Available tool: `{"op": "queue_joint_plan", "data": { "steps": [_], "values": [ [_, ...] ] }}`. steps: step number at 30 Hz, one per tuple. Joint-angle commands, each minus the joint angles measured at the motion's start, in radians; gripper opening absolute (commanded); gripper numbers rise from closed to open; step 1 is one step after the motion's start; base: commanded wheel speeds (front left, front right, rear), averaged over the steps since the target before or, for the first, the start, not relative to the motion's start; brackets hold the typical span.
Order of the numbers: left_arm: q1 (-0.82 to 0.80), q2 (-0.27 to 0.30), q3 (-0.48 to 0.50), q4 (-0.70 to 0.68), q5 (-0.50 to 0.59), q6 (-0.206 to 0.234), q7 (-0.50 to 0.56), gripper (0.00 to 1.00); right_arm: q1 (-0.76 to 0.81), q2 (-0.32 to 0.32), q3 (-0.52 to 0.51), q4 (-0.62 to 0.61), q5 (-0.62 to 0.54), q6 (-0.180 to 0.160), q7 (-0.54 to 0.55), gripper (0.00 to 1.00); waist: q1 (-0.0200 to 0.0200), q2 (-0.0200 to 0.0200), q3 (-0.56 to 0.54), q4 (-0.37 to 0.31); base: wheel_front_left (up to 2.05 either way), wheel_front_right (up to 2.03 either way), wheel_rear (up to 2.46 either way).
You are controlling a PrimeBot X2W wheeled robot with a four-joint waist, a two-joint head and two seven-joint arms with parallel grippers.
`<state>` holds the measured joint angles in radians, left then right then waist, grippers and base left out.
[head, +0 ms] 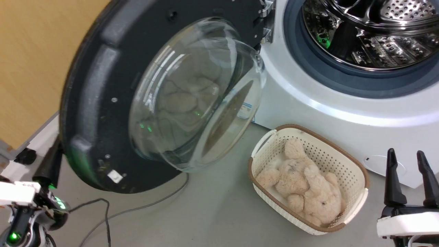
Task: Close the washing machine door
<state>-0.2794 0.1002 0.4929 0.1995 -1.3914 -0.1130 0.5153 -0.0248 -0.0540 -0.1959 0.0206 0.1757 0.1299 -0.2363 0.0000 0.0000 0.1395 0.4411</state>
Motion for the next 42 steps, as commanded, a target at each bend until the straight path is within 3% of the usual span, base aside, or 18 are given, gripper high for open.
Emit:
{"op": "queue_joint_plan", "data": {
  "steps": [1, 8, 20, 31, 42],
  "values": [
    [0.014, -0.012, -0.007, -0.009, -0.030, -0.010, 0.020, 0.00, -0.016, 0.004, -0.006, -0.002, 0.011, 0.001, -0.011, 1.00, 0.0000, 0.0000, 0.000, 0.005, 0.00, 0.00, 0.00],
    [0.116, -0.031, -0.114, -0.164, -0.126, -0.017, 0.137, 0.00, -0.016, 0.004, -0.021, 0.006, 0.032, 0.001, -0.025, 1.00, 0.0000, 0.0000, -0.006, 0.034, 0.00, 0.00, 0.00],
    [0.243, -0.044, -0.437, -0.448, -0.083, -0.018, 0.183, 0.00, -0.020, 0.004, -0.017, 0.012, 0.045, 0.001, -0.025, 1.00, 0.0000, 0.0000, -0.019, -0.025, 0.00, 0.00, 0.00],
    [0.201, -0.048, -0.687, -0.477, -0.060, -0.018, 0.064, 0.00, -0.047, 0.004, -0.022, 0.013, 0.047, 0.001, -0.025, 1.00, 0.0000, 0.0000, 0.010, -0.175, 0.00, 0.00, 0.00],
    [0.104, -0.038, -0.867, -0.341, 0.021, -0.018, -0.201, 0.00, -0.079, 0.004, -0.018, 0.013, 0.057, 0.001, -0.025, 1.00, 0.0000, 0.0000, 0.038, -0.354, 0.00, 0.00, 0.00]
  ]
}}
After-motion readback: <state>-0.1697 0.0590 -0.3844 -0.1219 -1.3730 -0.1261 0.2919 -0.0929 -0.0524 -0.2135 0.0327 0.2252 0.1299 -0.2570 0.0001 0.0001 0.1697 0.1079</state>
